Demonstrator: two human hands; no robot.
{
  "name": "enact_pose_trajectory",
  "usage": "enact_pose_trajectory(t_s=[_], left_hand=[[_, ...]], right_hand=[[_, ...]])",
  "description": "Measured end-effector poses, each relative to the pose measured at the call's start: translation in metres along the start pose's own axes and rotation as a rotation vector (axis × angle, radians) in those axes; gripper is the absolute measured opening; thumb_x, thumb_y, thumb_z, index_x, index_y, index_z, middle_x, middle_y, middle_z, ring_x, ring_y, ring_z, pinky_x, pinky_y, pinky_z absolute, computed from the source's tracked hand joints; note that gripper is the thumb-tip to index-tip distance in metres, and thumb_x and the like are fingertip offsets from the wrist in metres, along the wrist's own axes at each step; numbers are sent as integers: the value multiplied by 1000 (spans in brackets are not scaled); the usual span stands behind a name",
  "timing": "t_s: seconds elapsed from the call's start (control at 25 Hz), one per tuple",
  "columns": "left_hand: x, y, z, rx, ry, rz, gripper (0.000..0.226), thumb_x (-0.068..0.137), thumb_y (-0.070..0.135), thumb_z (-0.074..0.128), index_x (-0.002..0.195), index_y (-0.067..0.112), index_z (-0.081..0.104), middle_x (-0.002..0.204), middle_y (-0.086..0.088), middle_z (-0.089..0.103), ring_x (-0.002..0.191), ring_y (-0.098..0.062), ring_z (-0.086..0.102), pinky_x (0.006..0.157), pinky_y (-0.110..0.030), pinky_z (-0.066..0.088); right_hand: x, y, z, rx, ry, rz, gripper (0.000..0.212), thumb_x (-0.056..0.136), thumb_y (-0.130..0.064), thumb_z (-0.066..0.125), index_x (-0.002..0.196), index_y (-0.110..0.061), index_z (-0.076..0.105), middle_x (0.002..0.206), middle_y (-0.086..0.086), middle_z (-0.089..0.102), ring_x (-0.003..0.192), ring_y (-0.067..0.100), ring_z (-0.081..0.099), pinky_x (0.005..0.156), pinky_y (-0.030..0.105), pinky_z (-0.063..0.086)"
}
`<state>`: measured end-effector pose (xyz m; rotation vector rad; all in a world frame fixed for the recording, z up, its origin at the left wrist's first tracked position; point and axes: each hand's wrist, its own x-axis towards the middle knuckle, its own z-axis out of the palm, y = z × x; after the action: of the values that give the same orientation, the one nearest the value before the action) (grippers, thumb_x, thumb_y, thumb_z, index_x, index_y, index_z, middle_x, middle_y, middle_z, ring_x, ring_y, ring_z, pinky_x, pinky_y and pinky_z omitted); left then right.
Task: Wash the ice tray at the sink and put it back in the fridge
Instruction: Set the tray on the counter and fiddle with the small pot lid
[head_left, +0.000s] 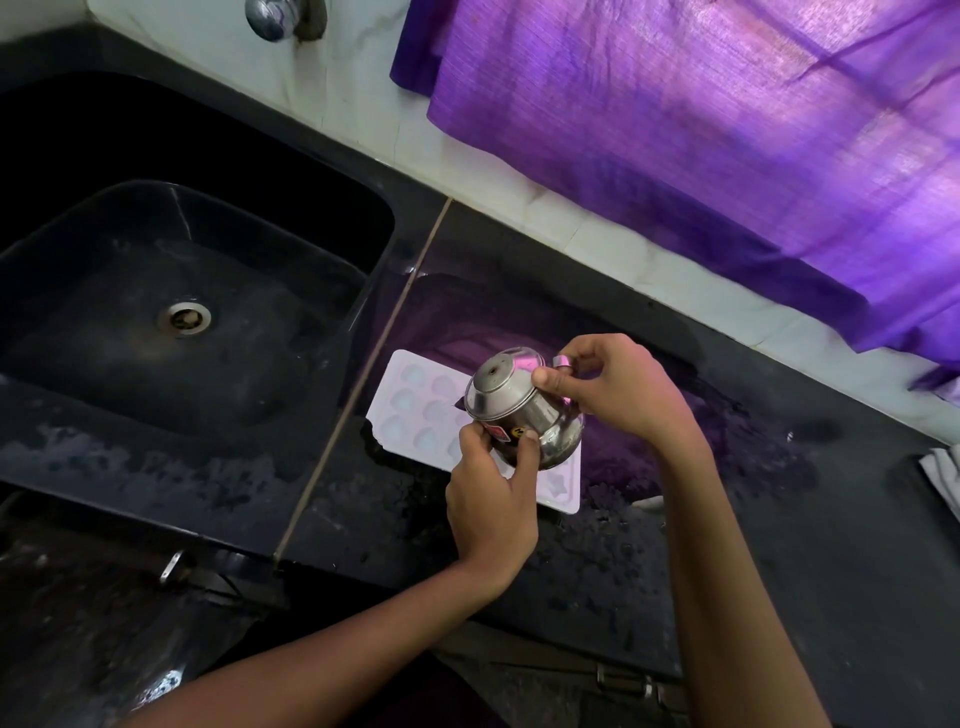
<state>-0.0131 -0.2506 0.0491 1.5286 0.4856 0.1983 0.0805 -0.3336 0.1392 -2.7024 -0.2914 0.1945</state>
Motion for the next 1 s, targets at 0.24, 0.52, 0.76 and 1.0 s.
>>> enact_pose_trajectory(t_s=[0.24, 0.52, 0.76, 1.0], left_hand=[[1, 0, -2, 19, -15, -2, 25, 88, 31, 60, 105, 15, 51, 93, 15, 57, 85, -6, 57, 69, -20, 39], [2, 1, -1, 23, -22, 10, 26, 88, 30, 59, 107, 15, 51, 100, 10, 63, 88, -6, 58, 64, -10, 38], [2, 1, -2, 23, -23, 55, 23, 88, 28, 60, 105, 16, 51, 92, 16, 58, 75, 5, 51, 62, 0, 37], [0, 2, -1, 37, -26, 70, 26, 88, 29, 60, 108, 15, 51, 96, 17, 59, 82, 1, 53, 63, 0, 37]], right_hand=[[-2, 0, -1, 3, -1, 13, 37, 72, -57, 68, 75, -20, 65, 73, -3, 69, 69, 13, 66, 74, 42, 56], [-4, -1, -1, 17, 3, 17, 40, 70, -59, 67, 77, -19, 67, 73, -1, 70, 69, 15, 67, 74, 44, 56], [-9, 0, -5, 65, 7, 27, 51, 61, -68, 61, 77, -19, 67, 74, -1, 70, 70, 16, 68, 73, 45, 57], [-14, 3, -5, 128, 28, 41, 55, 55, -73, 60, 75, -21, 66, 74, -3, 70, 74, 14, 68, 74, 46, 56]])
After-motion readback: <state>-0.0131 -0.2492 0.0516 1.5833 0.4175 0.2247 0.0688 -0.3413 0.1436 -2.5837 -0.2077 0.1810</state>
